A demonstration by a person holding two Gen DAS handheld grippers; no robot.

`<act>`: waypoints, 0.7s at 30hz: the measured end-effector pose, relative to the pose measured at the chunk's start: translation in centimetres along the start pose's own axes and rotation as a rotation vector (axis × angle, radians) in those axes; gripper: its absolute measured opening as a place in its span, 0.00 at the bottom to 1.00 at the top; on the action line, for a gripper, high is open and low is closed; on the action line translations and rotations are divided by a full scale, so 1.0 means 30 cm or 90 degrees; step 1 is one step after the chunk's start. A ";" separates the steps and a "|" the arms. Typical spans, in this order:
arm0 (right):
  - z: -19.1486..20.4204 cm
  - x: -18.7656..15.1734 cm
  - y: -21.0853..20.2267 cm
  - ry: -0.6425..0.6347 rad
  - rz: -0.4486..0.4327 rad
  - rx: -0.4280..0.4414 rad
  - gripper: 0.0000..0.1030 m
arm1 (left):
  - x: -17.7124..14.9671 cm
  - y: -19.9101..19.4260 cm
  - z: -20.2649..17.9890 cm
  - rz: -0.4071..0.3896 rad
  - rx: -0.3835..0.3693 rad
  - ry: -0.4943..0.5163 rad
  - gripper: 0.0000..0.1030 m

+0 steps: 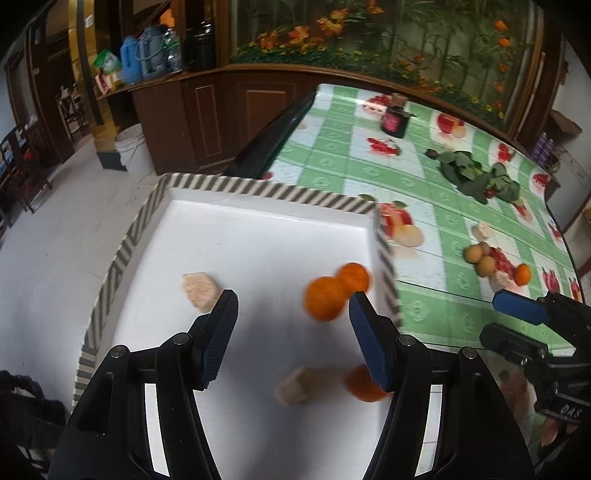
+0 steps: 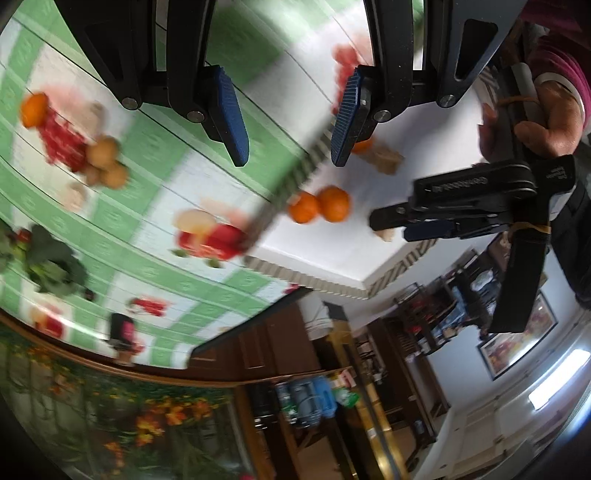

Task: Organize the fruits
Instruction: 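Withdraw both open tools from the tray back over the tablecloth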

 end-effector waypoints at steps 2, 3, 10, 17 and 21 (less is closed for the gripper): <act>-0.045 -0.012 -0.036 0.014 -0.010 -0.014 0.43 | 0.007 -0.004 -0.053 -0.001 -0.015 0.012 0.61; -0.080 -0.024 -0.062 0.027 -0.016 -0.024 0.43 | 0.008 -0.005 -0.077 0.000 -0.025 0.019 0.61; -0.288 -0.109 -0.179 0.092 -0.029 -0.095 0.44 | 0.015 0.003 -0.265 0.010 -0.086 0.058 0.61; -0.445 -0.173 -0.231 0.144 -0.030 -0.142 0.44 | 0.021 0.044 -0.417 0.025 -0.121 0.102 0.61; -0.449 -0.174 -0.213 0.137 -0.027 -0.123 0.44 | 0.016 0.075 -0.469 0.041 -0.129 0.118 0.61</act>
Point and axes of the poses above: each gripper's, at about its wrist camera, not at the fingertips, and y roughly the way its jaws point, z to its left, x to its top, the point moved 5 cm from there along y, roughly the way its jaws point, and after that the axes turned 5 degrees about y, right-handed, at the moved point
